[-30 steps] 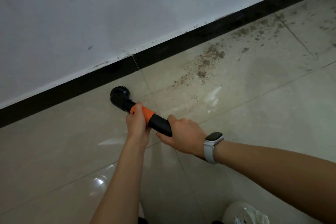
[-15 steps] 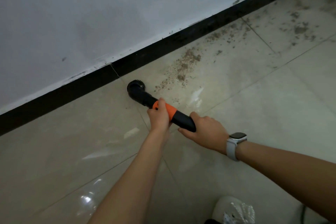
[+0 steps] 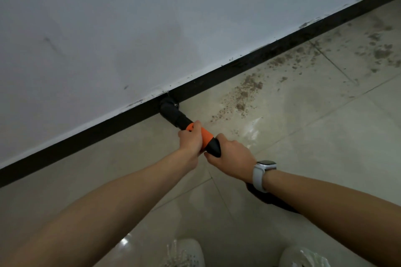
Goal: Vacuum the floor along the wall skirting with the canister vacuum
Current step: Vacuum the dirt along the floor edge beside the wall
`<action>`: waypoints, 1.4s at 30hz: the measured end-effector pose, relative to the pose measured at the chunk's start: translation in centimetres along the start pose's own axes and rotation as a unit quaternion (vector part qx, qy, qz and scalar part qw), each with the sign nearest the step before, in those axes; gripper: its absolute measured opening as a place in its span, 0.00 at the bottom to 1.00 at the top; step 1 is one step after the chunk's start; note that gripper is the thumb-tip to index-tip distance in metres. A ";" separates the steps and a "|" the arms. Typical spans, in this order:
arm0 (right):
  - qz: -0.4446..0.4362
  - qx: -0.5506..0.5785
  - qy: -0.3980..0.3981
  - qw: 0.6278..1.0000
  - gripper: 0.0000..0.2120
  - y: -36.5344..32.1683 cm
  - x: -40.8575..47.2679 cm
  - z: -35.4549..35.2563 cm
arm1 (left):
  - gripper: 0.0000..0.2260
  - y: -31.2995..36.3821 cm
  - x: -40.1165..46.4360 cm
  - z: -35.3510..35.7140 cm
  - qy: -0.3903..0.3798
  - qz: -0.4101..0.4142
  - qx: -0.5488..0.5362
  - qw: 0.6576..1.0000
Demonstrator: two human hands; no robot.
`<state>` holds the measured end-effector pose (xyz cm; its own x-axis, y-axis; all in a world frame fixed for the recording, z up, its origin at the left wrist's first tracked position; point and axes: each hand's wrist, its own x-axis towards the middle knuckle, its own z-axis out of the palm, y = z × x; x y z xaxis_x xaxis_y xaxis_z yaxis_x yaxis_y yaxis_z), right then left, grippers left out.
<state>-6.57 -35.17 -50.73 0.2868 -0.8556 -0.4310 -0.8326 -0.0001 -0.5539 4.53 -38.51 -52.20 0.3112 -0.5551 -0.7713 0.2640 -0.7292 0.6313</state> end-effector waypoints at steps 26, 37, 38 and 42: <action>0.118 -0.117 0.006 0.986 0.17 4.1 -5.3 0.1 | 0.25 -7.1 -1.4 2.8 -0.135 -0.024 0.034 0.990; 0.033 -0.074 -0.052 0.995 0.20 1.4 -4.3 3.3 | 0.20 -7.6 -1.1 -2.4 -0.059 -0.029 -0.014 0.998; 0.039 -0.069 -0.055 0.995 0.20 1.8 -4.6 3.0 | 0.20 -7.7 -1.4 -2.1 -0.065 -0.033 -0.010 0.997; 0.077 -0.065 -0.032 0.994 0.19 3.7 -5.6 1.5 | 0.23 -7.6 -1.9 0.8 -0.103 -0.043 0.020 0.994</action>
<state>-10.53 -29.60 -51.46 0.1769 -0.8162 -0.5500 -0.9220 0.0581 -0.3828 1.22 -32.21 -55.59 0.0944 -0.5570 -0.8251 0.2445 -0.7905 0.5616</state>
